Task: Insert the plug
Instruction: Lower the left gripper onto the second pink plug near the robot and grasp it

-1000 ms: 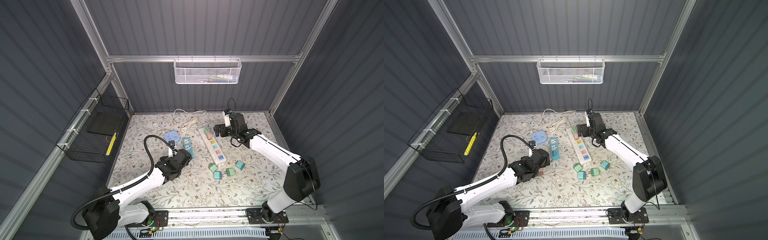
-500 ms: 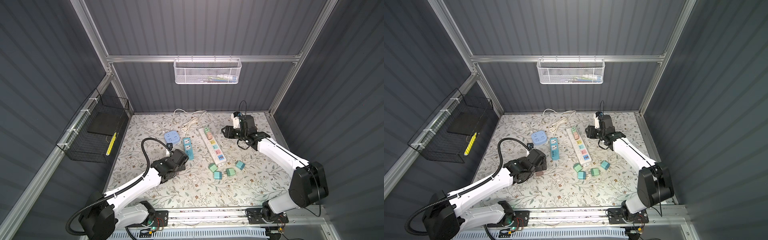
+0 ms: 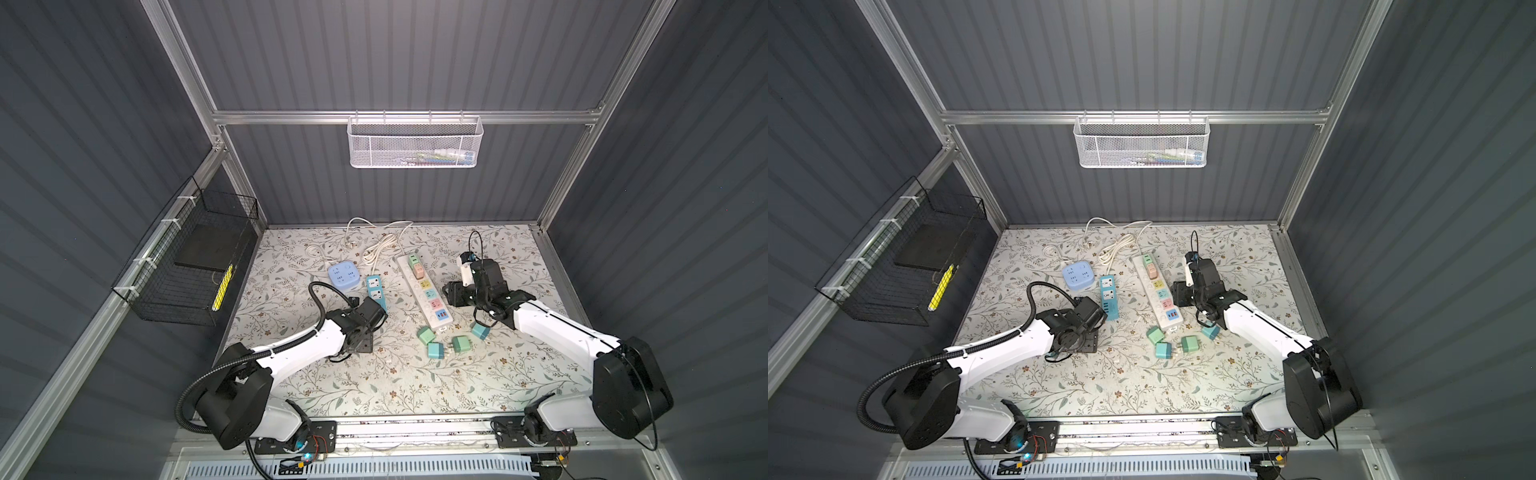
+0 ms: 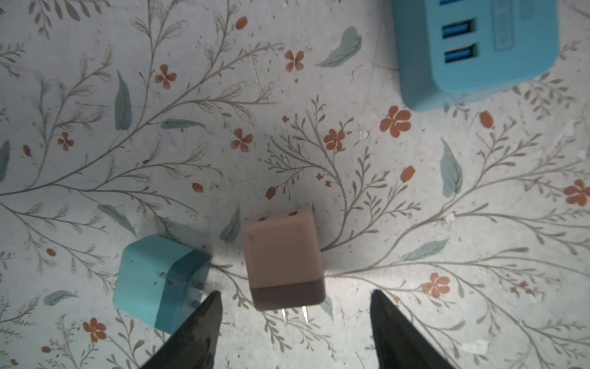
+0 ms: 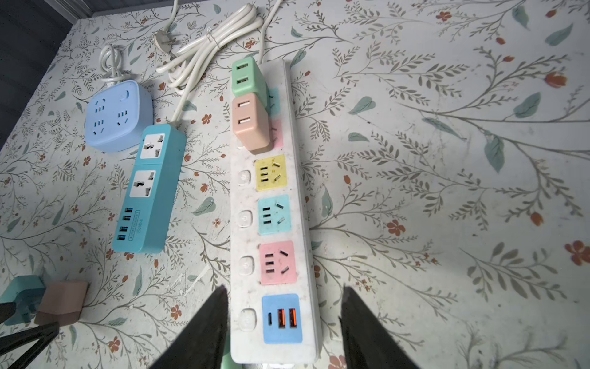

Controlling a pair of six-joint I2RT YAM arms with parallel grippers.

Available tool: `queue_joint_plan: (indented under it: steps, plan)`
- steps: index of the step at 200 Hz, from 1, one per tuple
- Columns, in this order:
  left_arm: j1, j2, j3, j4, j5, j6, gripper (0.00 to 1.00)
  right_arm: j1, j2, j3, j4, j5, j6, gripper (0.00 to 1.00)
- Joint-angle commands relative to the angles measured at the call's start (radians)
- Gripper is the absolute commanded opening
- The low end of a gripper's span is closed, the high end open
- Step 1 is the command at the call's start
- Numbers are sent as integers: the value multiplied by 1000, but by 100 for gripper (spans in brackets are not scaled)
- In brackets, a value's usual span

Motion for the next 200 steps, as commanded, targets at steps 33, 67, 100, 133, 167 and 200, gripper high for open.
queue_joint_plan:
  steps: [33, 67, 100, 133, 167, 200]
  plan:
    - [32, 38, -21, 35, 75, -9, 70, 1, 7, -1, 39, 17, -20, 58]
    - [35, 46, -57, 97, 95, 30, 66, 5, 24, 4, 27, 17, -34, 58]
    - [37, 57, -63, 103, 58, 31, 60, 9, 29, 7, 25, 17, -39, 58]
    - [38, 98, -70, 127, 41, 73, 55, 14, 24, 7, 12, 14, -53, 58]
    - [42, 117, -64, 159, 50, 107, 56, 17, 22, 7, 5, 10, -60, 58]
    - [42, 125, -45, 175, 77, 118, 49, 21, 20, 9, -1, 9, -63, 59]
